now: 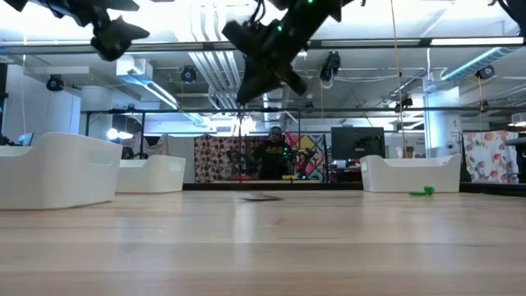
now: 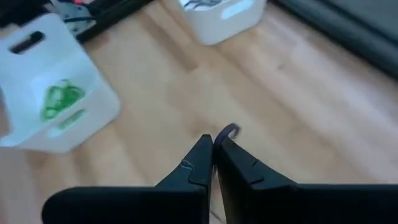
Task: Sort rubber bands into baskets
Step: Put the purple rubber band into the top left white bin
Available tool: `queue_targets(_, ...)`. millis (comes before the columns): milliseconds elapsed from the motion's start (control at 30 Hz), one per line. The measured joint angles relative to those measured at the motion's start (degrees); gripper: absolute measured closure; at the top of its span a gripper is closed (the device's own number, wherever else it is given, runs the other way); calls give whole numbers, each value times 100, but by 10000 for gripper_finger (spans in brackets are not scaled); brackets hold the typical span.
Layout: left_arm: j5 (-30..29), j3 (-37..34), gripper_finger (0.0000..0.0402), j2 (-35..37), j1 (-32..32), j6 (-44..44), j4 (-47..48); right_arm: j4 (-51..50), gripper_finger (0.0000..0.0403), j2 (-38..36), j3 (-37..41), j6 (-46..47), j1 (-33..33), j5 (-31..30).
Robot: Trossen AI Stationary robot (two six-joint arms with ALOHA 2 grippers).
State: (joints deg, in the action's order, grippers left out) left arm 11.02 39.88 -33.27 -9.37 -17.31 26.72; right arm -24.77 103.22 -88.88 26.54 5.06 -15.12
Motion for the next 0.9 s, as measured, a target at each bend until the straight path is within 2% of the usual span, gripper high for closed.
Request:
queue_targets(200, -636, -6, 212, 80, 0, -419, 22, -280, 390, -70, 9, -320, 231, 8)
queue_targets(300, -943, -6, 212, -21, 1, -483, -48, -709, 390, -155, 4, -458, 222, 320)
queue_targets(400, -1049, -6, 212, -220, 0, -578, -325, -1422, 390, -166, 4, -369, 193, 1204)
queue_targets(500, -778, -6, 212, -531, 2, -596, -807, -1994, 390, -172, 11, -260, 108, 2286)
queue_targets(567, -693, -6, 212, -786, 6, -592, -1196, -2370, 390, -182, 9, -347, 9, 2634)
queue_targets(633, -695, -6, 212, -1038, 4, -579, -1483, -2764, 390, -184, 9, -540, -86, 2566)
queue_targets(767, -859, 37, 212, -1493, -7, -574, -1706, -3323, 390, -197, 9, -447, -182, 1703)
queue_targets(900, -867, 224, 212, -1817, -11, -515, -1500, -3216, 390, -321, -158, -568, -205, 1805)
